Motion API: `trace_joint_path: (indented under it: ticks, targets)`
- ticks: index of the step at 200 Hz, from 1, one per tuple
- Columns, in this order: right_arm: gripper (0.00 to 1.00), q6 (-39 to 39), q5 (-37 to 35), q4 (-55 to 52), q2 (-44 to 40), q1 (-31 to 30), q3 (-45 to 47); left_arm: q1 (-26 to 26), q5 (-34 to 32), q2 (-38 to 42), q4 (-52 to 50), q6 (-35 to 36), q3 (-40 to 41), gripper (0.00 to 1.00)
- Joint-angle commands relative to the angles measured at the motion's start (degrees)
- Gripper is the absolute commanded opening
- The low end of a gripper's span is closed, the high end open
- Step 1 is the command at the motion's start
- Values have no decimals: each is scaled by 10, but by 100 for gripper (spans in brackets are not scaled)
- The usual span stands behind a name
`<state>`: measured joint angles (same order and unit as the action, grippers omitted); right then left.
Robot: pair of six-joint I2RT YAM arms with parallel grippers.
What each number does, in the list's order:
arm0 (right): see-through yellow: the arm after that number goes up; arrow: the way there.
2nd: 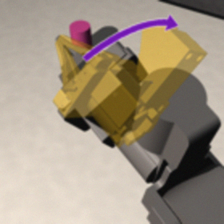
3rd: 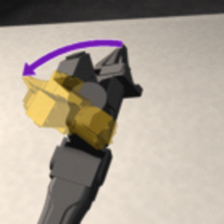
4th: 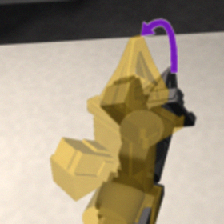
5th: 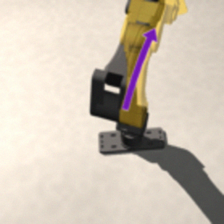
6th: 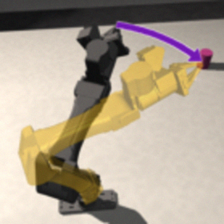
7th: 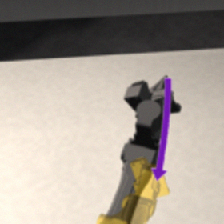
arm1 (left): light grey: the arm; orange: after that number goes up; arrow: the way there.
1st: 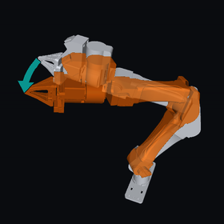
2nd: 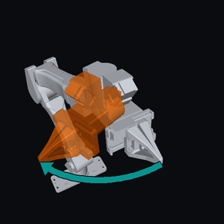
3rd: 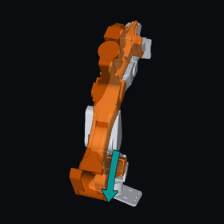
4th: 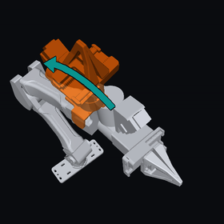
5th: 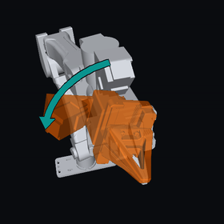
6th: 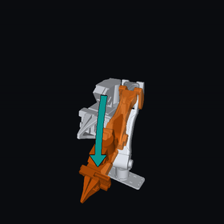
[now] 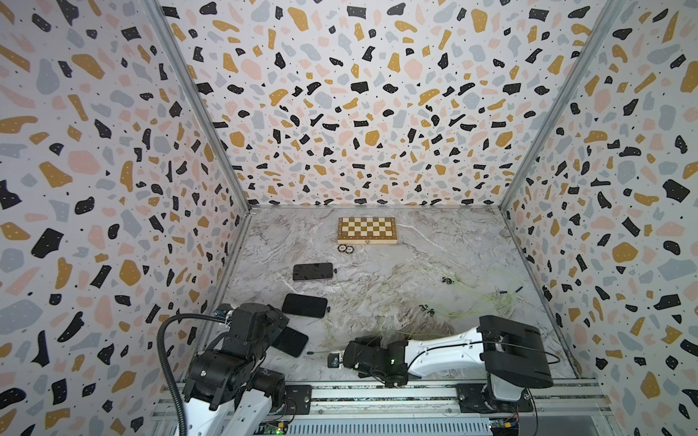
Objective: Plug wired earphones into phones
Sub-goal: Pick up the wired earphone from the center of the board.
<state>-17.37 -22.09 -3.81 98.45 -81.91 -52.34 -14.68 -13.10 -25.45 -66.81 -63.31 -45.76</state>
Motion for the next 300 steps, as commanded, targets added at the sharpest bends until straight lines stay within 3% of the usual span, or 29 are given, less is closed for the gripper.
trace_joint_path:
  ticks: [1,43,76,129,160,183,221,271,300]
  targets:
    - [0,48,62,37,-61,23,24,3,4,5,26,40,-21,100]
    - [0,104,153,92,-169,101,99,3,14,6,67,119,-50,99]
    - [0,171,273,151,-269,193,159,3,106,26,162,167,-29,100]
    - [0,297,394,225,-375,300,216,3,299,48,413,115,78,88]
    - [0,351,415,244,-402,318,220,-5,381,40,670,48,185,79]
    - [0,388,432,274,-429,325,227,-43,364,-9,846,-5,242,79]
    - [0,435,419,284,-473,328,225,-101,310,-74,970,-30,252,67]
    - [0,463,404,293,-509,330,221,-186,219,-110,1047,-20,271,56]
    - [0,467,404,286,-513,330,215,-229,200,-163,1097,-12,263,51]
